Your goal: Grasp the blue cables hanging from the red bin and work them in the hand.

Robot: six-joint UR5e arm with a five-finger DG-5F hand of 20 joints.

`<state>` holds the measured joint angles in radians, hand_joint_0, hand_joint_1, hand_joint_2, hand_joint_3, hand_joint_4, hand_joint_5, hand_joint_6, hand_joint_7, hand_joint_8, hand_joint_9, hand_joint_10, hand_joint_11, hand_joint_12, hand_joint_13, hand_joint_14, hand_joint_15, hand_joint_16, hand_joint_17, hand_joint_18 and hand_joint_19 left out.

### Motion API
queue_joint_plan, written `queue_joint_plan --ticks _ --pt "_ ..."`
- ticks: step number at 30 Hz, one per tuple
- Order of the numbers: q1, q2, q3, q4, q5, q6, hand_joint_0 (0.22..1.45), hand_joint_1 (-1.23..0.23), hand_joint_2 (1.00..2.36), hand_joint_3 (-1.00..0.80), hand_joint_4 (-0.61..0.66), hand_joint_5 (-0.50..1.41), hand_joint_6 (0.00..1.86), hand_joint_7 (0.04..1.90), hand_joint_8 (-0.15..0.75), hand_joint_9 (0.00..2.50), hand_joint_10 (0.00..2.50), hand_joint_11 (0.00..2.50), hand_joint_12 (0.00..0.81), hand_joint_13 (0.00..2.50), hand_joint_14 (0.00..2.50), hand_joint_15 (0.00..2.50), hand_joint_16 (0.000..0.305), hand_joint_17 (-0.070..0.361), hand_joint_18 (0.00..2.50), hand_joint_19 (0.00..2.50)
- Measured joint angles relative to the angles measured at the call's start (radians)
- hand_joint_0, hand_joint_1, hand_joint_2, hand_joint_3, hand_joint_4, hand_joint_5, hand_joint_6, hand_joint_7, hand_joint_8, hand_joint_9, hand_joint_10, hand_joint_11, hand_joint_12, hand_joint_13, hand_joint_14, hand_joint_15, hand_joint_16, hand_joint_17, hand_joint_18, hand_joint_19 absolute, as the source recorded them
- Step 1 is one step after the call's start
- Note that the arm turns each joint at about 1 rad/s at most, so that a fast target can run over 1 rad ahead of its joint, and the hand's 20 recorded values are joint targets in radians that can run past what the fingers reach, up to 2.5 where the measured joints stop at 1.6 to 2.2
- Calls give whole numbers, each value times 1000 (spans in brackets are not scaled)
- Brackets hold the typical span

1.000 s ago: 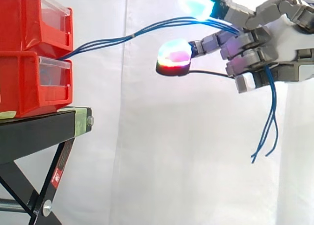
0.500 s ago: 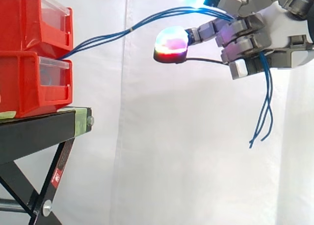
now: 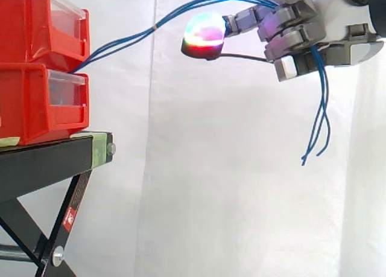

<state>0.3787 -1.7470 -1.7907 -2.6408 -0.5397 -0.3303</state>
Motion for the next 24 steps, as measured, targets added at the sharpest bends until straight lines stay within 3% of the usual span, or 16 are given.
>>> queue_joint_plan --ticks 14,24 --pt "0 0 0 170 5 -214 828 -701 1000 -1000 143 242 247 1228 377 1422 2500 2500 568 1694 2500 1915 164 123 1953 661" --pt "-4 -17 0 166 41 -270 852 -705 1000 -1000 133 258 256 1236 381 1418 2500 2500 555 1678 2500 1904 158 119 1933 666"
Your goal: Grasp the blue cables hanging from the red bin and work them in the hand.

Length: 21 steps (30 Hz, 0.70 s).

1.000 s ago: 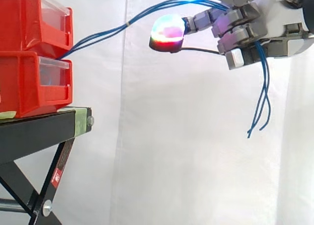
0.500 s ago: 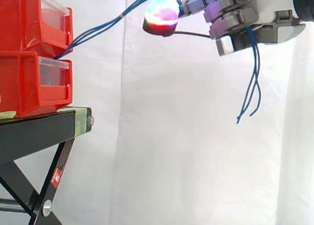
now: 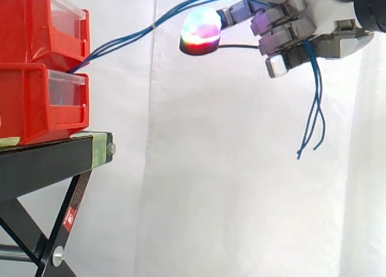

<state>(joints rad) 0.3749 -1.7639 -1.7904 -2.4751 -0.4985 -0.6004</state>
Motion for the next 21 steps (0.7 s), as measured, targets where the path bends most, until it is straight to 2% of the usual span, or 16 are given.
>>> queue_joint_plan --ticks 3,8,11,12,13,14,15,19,21 --pt "-3 -2 0 -4 1 -15 873 -705 1001 -968 128 260 263 1242 380 1417 2500 2500 557 1675 2500 1902 160 120 1930 669" --pt "-8 -2 0 9 -4 -54 894 -703 1009 -809 115 260 304 1232 371 1413 2500 2500 551 1663 2500 1901 159 119 1926 687" --pt "-9 -2 0 34 -5 -81 877 -683 1008 -828 116 260 315 1228 372 1406 2500 2500 553 1660 2500 1898 161 121 1926 683" --pt "-9 -2 0 43 -6 -90 871 -679 1007 -845 124 261 315 1226 371 1403 2500 2500 555 1658 2500 1922 53 119 1918 676" --pt "-9 -2 0 53 -6 -103 867 -676 1006 -859 118 261 314 1227 376 1403 2500 2500 555 1654 2500 1917 162 121 1920 676" --pt "-9 -2 0 59 -7 -112 854 -671 1006 -875 125 259 317 1229 376 1401 2500 2500 550 1651 2500 1894 162 121 1921 674" --pt "-9 -2 0 66 -7 -119 851 -670 1005 -889 125 260 316 1224 376 1397 2500 2500 548 1648 2500 1895 53 120 1914 693" --pt "-10 -2 0 89 -7 -149 856 -674 1005 -886 121 260 311 1235 379 1393 2500 2500 548 1646 2500 1891 53 120 1913 658" --pt "-10 -2 0 99 -7 -163 880 -677 1009 -816 117 259 311 1235 379 1390 2500 2500 548 1636 2500 1913 53 120 1907 687"
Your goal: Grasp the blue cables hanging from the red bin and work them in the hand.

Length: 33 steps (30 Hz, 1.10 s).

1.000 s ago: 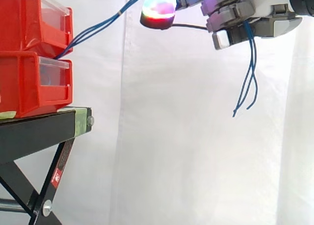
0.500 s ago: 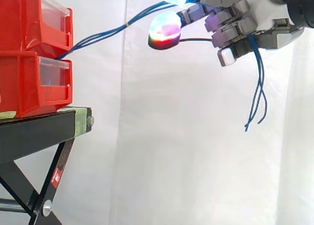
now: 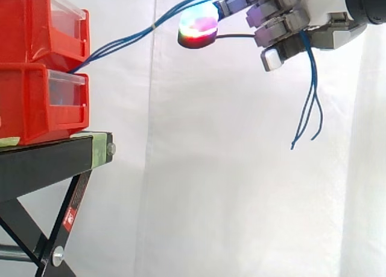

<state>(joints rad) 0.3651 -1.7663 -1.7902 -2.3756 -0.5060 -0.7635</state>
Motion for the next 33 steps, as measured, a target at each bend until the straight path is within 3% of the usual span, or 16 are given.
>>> queue_joint_plan --ticks 6,12,24,33 --pt "1 0 1 37 0 -48 913 -677 1016 -637 108 257 318 1227 377 1376 2500 2500 551 1633 2500 1904 52 116 1901 692" --pt "4 1 9 39 1 -59 921 -670 1020 -498 115 244 322 1214 380 1372 2500 2500 549 1627 2500 1906 53 119 1901 694" --pt "19 0 10 32 24 -41 895 -650 1014 -669 142 242 301 1222 381 1363 2500 2500 555 1622 2500 1920 53 119 1893 674" --pt "41 0 9 -41 33 -21 911 -655 1016 -625 139 241 306 1224 391 1364 2500 2500 543 1613 2500 1893 52 116 1884 668"
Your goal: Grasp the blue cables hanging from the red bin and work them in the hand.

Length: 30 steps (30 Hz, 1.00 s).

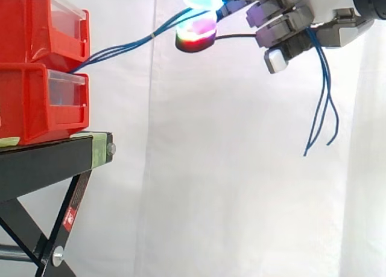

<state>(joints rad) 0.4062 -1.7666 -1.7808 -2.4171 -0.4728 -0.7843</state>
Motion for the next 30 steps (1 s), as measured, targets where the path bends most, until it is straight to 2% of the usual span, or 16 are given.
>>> queue_joint_plan --ticks 5,12,20,26,30 --pt "7 1 0 -37 -3 21 909 -649 1016 -613 144 239 310 1214 391 1361 2500 2500 549 1615 2500 1890 53 119 1881 688" --pt "16 1 0 -19 3 29 890 -633 1013 -686 153 243 299 1230 395 1362 2500 2500 546 1607 2500 1877 51 115 1872 691" --pt "31 1 0 -16 30 30 845 -626 1006 -856 162 247 296 1229 394 1365 2500 2500 546 1609 2500 1908 52 117 1874 660" --pt "32 1 0 -13 34 29 818 -613 1002 -948 172 258 291 1238 400 1370 2500 2500 543 1605 2500 1899 53 118 1884 657" --pt "25 0 0 -8 34 19 812 -612 1001 -963 174 264 299 1241 394 1368 2500 2500 539 1606 2500 1880 53 119 1886 655"
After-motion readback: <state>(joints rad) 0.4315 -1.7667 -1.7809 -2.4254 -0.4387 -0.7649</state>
